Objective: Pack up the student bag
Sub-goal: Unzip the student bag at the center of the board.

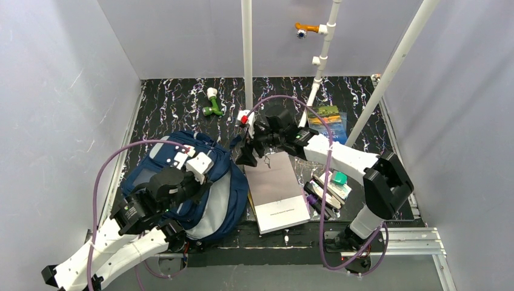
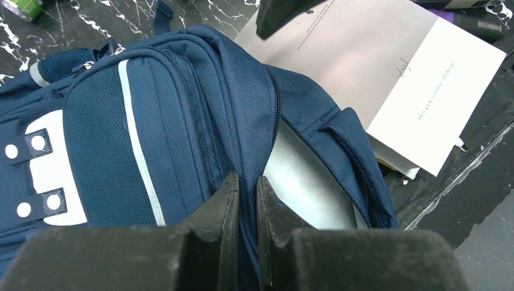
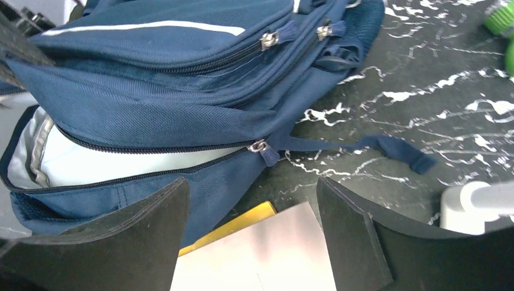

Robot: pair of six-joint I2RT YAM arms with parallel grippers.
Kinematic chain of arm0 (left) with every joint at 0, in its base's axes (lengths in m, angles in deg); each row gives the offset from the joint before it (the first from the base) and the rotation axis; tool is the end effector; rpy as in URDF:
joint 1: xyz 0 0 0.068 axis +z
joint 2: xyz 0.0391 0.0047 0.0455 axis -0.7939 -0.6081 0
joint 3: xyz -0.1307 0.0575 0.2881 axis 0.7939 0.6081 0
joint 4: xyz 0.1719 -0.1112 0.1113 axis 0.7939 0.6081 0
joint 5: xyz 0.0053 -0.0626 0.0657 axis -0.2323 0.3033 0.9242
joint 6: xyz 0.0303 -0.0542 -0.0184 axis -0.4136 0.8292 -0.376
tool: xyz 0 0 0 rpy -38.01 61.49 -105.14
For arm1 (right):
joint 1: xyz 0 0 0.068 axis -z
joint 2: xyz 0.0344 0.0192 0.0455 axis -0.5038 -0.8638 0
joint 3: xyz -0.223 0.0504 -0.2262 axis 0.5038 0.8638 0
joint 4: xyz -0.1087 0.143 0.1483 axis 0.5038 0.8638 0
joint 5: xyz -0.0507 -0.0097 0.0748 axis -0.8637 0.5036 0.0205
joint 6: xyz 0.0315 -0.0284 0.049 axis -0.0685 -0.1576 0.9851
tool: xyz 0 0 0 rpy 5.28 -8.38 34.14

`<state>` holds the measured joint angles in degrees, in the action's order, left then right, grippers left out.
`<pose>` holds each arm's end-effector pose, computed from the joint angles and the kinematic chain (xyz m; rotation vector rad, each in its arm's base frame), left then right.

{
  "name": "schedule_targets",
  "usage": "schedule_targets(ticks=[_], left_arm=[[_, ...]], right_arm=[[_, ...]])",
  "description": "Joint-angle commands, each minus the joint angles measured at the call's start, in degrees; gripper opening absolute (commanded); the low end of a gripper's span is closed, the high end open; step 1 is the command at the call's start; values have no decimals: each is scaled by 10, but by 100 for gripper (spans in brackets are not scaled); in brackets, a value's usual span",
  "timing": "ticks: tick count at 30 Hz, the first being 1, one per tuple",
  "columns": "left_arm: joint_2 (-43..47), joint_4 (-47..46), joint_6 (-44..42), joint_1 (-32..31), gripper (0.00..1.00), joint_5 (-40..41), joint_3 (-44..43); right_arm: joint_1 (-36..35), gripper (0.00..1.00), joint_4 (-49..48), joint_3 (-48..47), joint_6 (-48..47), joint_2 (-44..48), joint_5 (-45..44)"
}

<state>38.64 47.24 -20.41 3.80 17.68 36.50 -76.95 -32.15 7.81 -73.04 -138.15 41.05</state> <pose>0.0351 -0.0298 0.3311 0.7046 1.8612 -0.4519 0.2267 0.2787 0.3479 -1.2632 1.6447 0.9679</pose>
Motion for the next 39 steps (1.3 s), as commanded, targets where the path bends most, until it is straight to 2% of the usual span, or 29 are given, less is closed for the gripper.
schedule_targets(ticks=[1, 5, 7, 9, 15, 23, 24, 28, 31, 34, 36, 39], left_arm=[[39, 5, -40, 1, 0, 1, -37], [68, 22, -51, 1, 0, -39, -40], [83, 38, -50, 1, 0, -43, -50], [98, 52, -51, 1, 0, -41, -58], [127, 74, -38, 1, 0, -40, -69], [141, 83, -29, 0, 0, -36, -73], [141, 84, -29, 0, 0, -36, -73], [137, 85, -32, 0, 0, -38, -77], [137, 85, -33, 0, 0, -38, -74], [135, 85, -35, 0, 0, -39, -74], [135, 85, -36, 0, 0, -38, -75], [135, 86, -36, 0, 0, -40, -77]], right_arm=[[-9, 84, -54, -26, -50, -24, 68], [-9, 81, -24, -49, -132, -55, 126], [-9, 81, 21, -66, -193, -72, 147], [-9, 81, 24, -72, -218, -80, 170], [-9, 81, -62, -72, -201, -109, 329], [-27, 71, -71, -99, -182, -142, 320], [-28, 68, -75, -101, -176, -146, 320], [-29, 40, -71, -112, -166, -155, 295], [-29, 25, -67, -113, -161, -151, 265], [-29, 16, -48, -118, -159, -151, 241], [-29, 3, -21, -122, -176, -148, 198], [-29, 1, 13, -125, -195, -141, 126]])
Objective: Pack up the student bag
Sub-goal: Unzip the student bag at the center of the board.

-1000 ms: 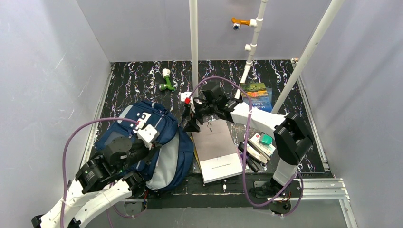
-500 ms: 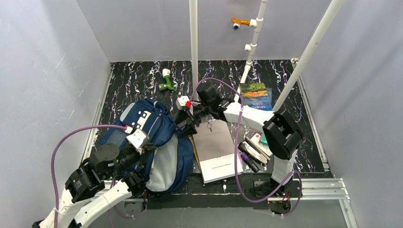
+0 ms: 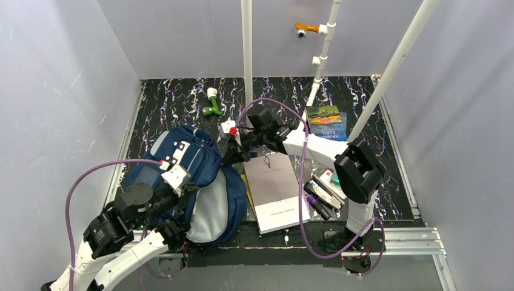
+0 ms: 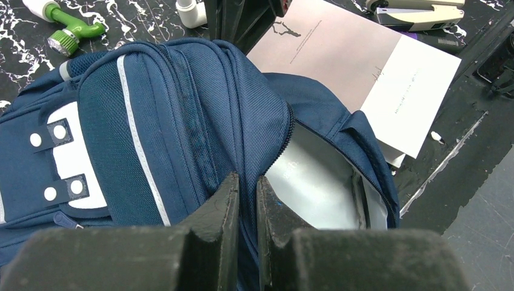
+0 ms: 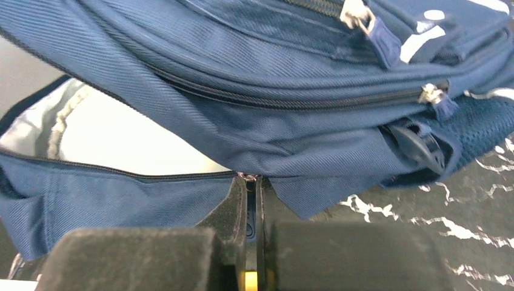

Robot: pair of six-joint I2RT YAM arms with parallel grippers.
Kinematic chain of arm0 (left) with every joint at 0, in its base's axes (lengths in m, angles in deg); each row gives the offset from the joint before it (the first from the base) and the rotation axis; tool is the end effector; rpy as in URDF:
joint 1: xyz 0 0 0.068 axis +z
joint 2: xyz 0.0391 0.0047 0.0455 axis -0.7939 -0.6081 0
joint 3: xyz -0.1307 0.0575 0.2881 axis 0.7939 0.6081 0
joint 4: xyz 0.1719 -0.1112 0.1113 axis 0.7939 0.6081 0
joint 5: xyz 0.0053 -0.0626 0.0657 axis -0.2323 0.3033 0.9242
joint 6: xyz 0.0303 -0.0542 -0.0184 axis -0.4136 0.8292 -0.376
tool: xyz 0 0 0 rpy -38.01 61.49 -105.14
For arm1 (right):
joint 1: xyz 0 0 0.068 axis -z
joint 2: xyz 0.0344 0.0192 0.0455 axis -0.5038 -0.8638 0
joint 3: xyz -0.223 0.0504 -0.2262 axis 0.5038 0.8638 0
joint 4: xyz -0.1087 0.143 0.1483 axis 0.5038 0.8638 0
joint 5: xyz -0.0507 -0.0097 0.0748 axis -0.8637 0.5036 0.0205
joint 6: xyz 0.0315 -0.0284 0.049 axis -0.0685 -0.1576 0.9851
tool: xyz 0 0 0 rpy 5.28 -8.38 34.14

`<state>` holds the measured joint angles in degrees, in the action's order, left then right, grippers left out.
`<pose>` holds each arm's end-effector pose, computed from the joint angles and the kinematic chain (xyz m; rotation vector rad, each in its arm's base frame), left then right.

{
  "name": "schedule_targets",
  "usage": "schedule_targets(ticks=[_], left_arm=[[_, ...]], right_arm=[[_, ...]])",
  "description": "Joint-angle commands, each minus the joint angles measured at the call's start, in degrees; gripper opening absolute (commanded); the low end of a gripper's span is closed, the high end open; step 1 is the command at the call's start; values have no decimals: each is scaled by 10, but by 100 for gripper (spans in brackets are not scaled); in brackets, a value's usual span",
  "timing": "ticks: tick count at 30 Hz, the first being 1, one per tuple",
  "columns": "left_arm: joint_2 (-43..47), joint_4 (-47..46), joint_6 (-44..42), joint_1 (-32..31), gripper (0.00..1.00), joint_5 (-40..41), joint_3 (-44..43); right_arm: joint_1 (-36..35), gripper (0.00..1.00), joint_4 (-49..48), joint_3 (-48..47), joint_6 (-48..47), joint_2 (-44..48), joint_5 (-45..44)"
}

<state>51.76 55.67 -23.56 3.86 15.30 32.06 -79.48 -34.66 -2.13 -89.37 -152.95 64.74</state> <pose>-0.0089 0.0172 0.3343 0.7100 1.6924 -0.5098 0.2430 0.3451 0.3181 -1.6615 1.1889 1.2427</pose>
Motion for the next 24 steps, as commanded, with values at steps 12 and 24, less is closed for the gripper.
schedule_targets(ticks=[12, 24], left_arm=[[5, -36, 5, 0, 0, -113, -56], [-95, -97, 108, -1, 0, 170, -31]], right_arm=[[-5, 1, -20, -41, -134, -51, -235], [3, 63, 15, -181, 64, -113, -410]])
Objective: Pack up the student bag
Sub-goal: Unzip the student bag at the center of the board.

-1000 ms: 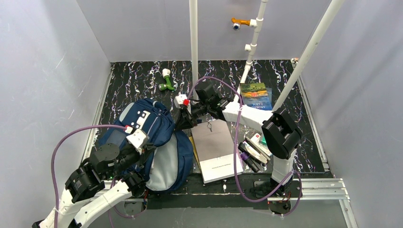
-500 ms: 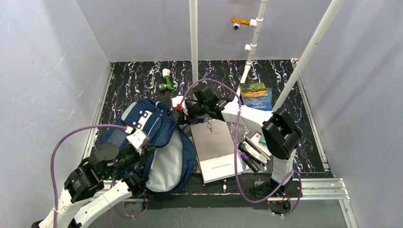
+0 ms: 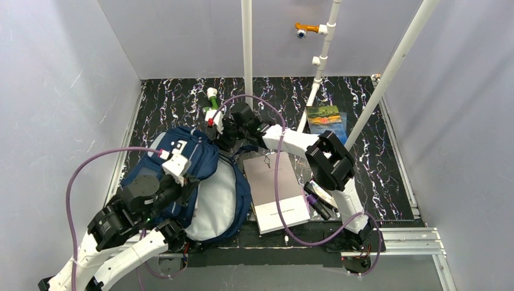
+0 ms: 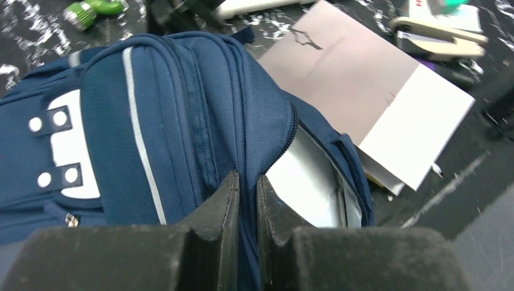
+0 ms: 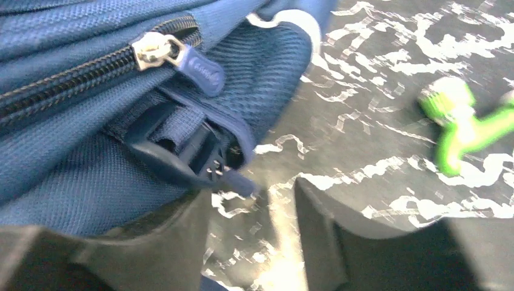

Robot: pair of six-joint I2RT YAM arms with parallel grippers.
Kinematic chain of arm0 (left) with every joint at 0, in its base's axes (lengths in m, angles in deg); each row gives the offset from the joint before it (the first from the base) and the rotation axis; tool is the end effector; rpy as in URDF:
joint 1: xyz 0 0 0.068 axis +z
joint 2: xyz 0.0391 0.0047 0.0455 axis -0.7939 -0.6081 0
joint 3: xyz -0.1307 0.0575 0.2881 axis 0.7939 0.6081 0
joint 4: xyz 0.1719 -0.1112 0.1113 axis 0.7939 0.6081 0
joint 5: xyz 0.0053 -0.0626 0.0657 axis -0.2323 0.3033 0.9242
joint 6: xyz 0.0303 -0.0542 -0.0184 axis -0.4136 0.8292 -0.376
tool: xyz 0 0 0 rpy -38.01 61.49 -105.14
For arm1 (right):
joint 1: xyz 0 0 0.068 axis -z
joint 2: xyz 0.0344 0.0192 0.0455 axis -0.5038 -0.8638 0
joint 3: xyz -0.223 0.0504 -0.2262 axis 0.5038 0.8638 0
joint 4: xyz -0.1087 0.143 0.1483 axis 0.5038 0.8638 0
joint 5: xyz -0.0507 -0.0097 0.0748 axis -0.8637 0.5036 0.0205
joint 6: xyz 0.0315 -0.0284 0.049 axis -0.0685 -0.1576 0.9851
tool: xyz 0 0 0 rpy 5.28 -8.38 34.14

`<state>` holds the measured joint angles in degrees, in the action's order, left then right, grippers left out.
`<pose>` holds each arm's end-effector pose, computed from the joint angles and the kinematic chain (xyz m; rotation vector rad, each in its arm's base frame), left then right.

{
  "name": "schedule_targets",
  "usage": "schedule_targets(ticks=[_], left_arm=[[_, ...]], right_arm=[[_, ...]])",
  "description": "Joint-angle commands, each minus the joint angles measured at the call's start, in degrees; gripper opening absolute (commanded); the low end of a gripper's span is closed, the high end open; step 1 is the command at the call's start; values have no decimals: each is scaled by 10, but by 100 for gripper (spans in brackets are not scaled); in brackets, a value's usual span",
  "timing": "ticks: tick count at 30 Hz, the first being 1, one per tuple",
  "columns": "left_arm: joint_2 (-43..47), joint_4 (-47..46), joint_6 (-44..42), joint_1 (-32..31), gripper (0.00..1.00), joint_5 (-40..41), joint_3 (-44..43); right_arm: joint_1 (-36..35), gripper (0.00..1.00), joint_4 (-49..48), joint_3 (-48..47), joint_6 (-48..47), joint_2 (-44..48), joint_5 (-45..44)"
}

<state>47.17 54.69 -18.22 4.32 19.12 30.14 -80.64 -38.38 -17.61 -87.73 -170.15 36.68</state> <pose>0.0027 0.0090 0.3480 0.5896 1.7663 -0.4994 0.3136 0.4147 0.2676 -1.4530 1.4423 0.7743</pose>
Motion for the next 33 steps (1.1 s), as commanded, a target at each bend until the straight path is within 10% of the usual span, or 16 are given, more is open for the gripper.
schedule_targets(ticks=[1, 6, 13, 18, 25, 33], left_arm=[[-79, -104, 45, -5, 0, 142, -9], [-241, -210, -59, 19, 0, 191, 1], [-343, -354, -115, 246, 0, -87, 48], [-355, -283, -113, 252, 0, -163, 28], [-262, -204, -15, 250, 56, -300, 49], [-246, -288, 176, 139, 56, -336, 49]], right_arm=[[18, 68, 77, -5, 60, 82, -145], [95, 85, 151, 107, 210, 199, -178], [166, 90, 263, 243, 361, 358, -155], [178, 95, 347, 297, 399, 440, -169], [187, 95, 333, 395, 439, 525, -178], [188, 91, 340, 446, 443, 531, -187]])
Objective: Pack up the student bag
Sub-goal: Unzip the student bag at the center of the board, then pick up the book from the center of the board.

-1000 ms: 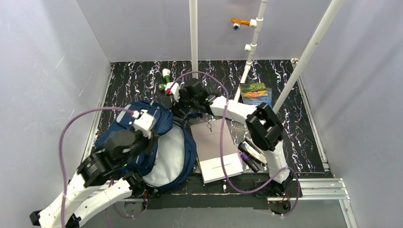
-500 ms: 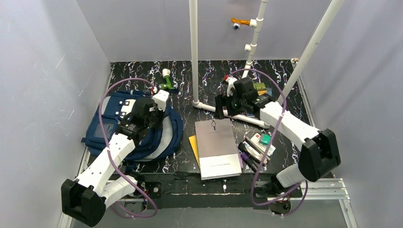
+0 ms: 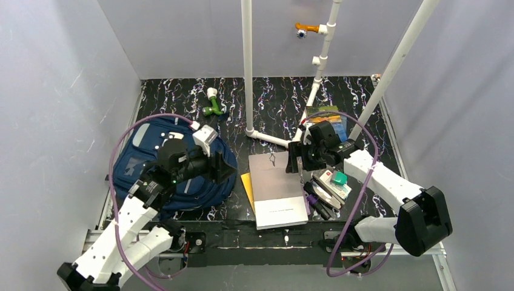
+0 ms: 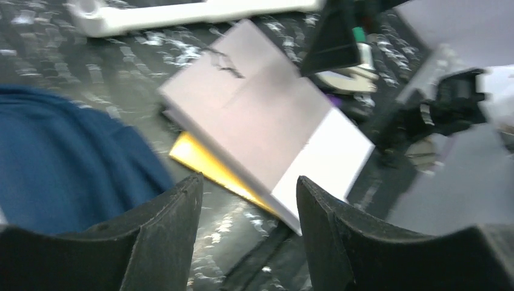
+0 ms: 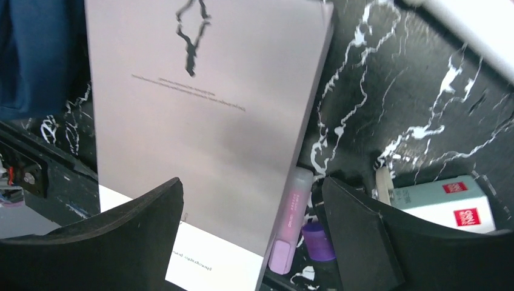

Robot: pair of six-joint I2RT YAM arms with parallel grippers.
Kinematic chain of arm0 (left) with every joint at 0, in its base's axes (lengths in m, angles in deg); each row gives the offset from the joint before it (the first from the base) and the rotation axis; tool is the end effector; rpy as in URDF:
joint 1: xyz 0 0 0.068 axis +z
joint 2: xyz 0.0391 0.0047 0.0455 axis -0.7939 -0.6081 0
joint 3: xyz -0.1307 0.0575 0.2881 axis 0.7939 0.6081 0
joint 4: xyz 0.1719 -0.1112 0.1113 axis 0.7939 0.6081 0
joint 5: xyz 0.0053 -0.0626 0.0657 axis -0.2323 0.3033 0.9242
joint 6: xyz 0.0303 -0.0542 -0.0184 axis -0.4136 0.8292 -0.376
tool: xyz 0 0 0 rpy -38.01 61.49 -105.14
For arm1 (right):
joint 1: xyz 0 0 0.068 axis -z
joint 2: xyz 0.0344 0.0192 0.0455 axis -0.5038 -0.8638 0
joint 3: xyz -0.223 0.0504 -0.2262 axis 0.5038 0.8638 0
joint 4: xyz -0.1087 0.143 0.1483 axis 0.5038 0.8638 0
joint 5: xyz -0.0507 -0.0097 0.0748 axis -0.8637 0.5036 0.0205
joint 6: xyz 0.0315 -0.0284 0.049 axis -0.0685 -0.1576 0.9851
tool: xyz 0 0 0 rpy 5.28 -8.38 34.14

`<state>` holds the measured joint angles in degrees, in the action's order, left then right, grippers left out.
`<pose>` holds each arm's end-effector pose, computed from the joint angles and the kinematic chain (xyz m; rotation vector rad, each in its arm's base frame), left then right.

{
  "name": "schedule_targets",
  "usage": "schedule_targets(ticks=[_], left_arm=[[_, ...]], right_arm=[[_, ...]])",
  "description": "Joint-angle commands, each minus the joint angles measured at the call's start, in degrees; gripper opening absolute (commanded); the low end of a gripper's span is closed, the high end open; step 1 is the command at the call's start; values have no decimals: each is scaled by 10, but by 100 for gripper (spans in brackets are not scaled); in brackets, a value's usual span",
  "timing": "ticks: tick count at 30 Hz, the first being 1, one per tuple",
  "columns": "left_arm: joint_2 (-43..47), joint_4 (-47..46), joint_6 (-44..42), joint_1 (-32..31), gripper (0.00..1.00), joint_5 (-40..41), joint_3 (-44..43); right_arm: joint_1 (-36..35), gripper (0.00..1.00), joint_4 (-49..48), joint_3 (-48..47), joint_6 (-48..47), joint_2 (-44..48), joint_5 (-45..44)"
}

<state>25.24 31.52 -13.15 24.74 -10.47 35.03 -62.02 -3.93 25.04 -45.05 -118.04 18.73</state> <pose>0.0871 -0.0659 0.3585 0.5572 1.8741 -0.7774 0.1861 0.1244 0.2979 -0.3329 2.5027 0.5731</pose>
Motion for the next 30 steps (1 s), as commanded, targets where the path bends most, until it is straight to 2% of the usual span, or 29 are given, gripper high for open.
schedule_targets(ticks=[1, 4, 6, 8, 10, 11, 16, 18, 22, 23, 27, 30], left_arm=[[-42, -81, 149, -86, 55, -26, 14], [-105, -118, 233, -140, 55, 74, 44], [-150, -110, 324, -146, 50, 129, 56], [-177, -151, 400, -151, 44, 154, 86], [-189, -225, 439, -161, 40, 158, 124], [-197, -248, 448, -167, 40, 168, 132], [-245, -242, 453, -185, 41, 197, 125], [-263, -243, 463, -191, 45, 198, 128], [-297, -261, 455, -200, 45, 198, 123], [-303, -263, 450, -200, 43, 198, 118], [-290, -273, 407, -201, 24, 190, 100], [-259, -276, 363, -200, 0, 197, 92]], right_arm=[[2, 90, -12, 30, 21, 13, -8], [2, 89, -42, 62, 36, 26, -2], [3, 88, -52, 74, 38, 28, -4], [2, 88, -57, 77, 37, 27, -6], [3, 88, -64, 80, 37, 26, -8], [3, 89, -72, 83, 39, 27, -7], [3, 86, -103, 97, 43, 21, 9], [3, 85, -111, 99, 44, 15, 16], [3, 83, -132, 106, 48, 2, 32], [3, 80, -139, 106, 49, -2, 42], [3, 64, -168, 94, 50, -20, 106], [2, 62, -187, 90, 54, -22, 122]])
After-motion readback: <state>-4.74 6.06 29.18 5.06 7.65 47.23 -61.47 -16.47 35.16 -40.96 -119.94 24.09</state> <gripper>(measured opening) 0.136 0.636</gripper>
